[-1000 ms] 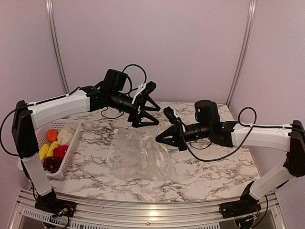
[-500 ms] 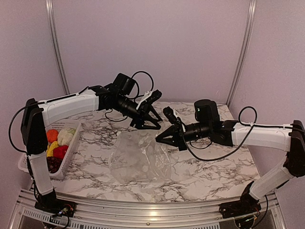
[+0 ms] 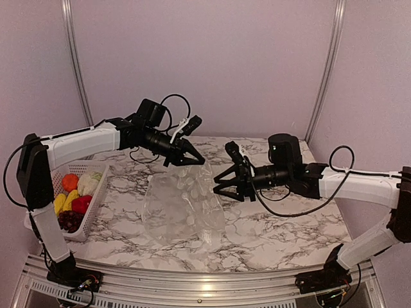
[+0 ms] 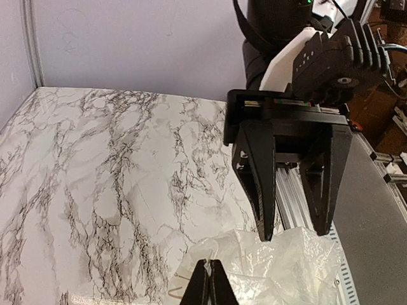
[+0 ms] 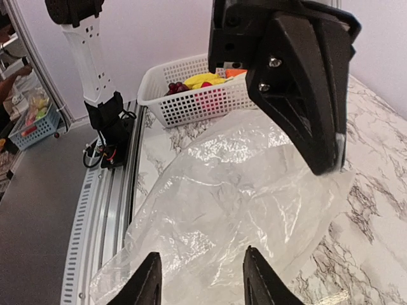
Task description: Open the zip-top bag and remove the fake food
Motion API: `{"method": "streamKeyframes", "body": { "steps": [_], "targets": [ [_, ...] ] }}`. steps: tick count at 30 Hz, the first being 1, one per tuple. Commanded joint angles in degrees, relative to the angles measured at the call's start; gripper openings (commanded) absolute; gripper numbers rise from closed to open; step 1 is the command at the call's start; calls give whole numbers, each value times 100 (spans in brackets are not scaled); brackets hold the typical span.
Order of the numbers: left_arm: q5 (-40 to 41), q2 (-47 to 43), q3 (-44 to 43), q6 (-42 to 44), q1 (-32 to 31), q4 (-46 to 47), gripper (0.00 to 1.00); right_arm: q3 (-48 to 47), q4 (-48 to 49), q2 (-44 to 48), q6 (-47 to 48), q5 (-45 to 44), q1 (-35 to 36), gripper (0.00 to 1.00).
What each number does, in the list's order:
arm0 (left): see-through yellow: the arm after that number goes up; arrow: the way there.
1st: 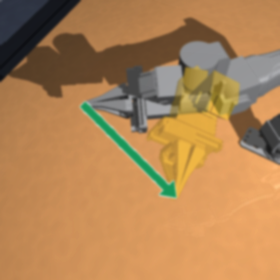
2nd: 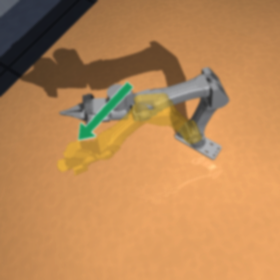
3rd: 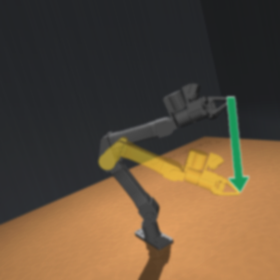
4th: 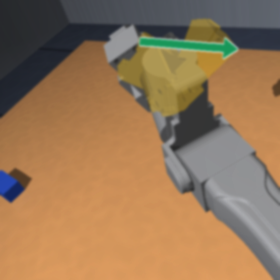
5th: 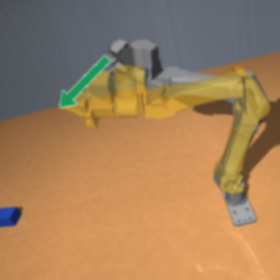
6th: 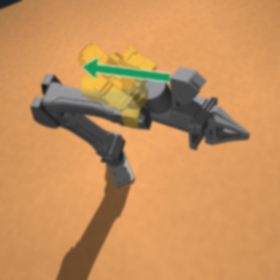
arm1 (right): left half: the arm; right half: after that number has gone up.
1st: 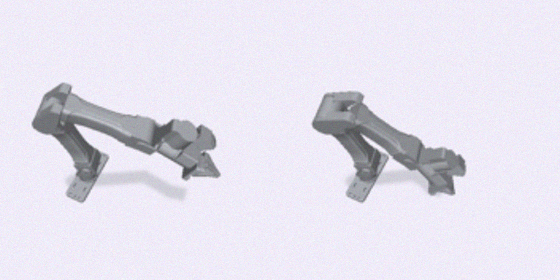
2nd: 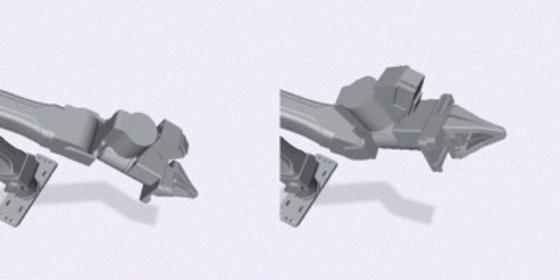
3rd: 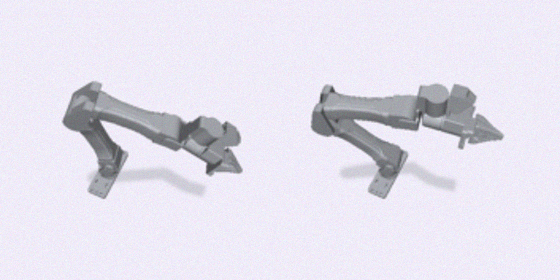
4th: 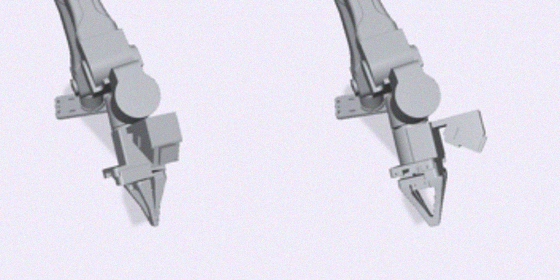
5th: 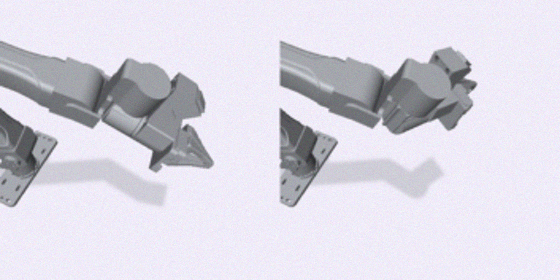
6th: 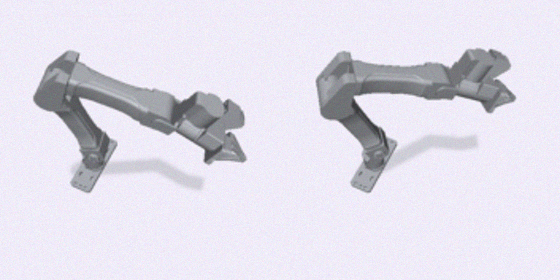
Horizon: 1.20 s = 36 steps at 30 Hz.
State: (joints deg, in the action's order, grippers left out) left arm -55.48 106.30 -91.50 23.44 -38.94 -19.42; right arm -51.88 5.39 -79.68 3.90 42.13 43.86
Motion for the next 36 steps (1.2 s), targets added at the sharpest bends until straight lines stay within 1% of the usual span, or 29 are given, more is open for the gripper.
{"method": "streamKeyframes", "body": {
  "steps": [1, 3, 7, 9, 10, 11, 13, 17, 24, 26, 29, 31, 33, 36],
  "targets": [
    [-124, -754, 662, -959, 422, 1353, 0, 330, 25, 635, -325, -334, -56, 49],
    [-111, -894, 836, -1190, 575, 1675, 0, 529, -44, 837, -363, -488, -79, 56],
    [-108, -958, 874, -1371, 738, 1858, 0, 864, -129, 976, -681, -656, -109, 71],
    [-93, -950, 863, -1460, 772, 1889, 0, 1011, -37, 945, -847, -683, -113, 81],
    [-86, -943, 862, -1508, 780, 2012, 0, 1051, 15, 919, -917, -705, -114, 90],
    [-86, -933, 862, -1547, 789, 2069, 0, 1067, 69, 888, -975, -757, -114, 93],
    [-43, -923, 867, -1615, 791, 2154, 0, 1064, 132, 794, -1093, -884, -114, 95],
    [-11, -912, 887, -1683, 791, 2248, 0, 914, 228, 508, -1316, -1172, -114, 95],
    [-56, -955, 940, -1714, 791, 2286, 0, 788, 730, 202, -1820, -1285, -116, 95],
    [-74, -976, 958, -1703, 791, 2293, 0, 756, 897, 190, -1859, -1195, -130, 95],
    [-102, -983, 976, -1658, 791, 2248, 0, 753, 1223, 227, -1888, -632, -158, 95],
    [-105, -983, 968, -1616, 791, 2191, 0, 700, 1250, 288, -1820, -282, -156, 96],
    [-145, -990, 955, -1598, 791, 2188, 0, 679, 1141, 410, -1740, -251, -166, 97],
    [-210, -1017, 970, -1571, 791, 2200, 0, 700, 1079, 551, -1884, -432, -348, 97]
  ]
}}
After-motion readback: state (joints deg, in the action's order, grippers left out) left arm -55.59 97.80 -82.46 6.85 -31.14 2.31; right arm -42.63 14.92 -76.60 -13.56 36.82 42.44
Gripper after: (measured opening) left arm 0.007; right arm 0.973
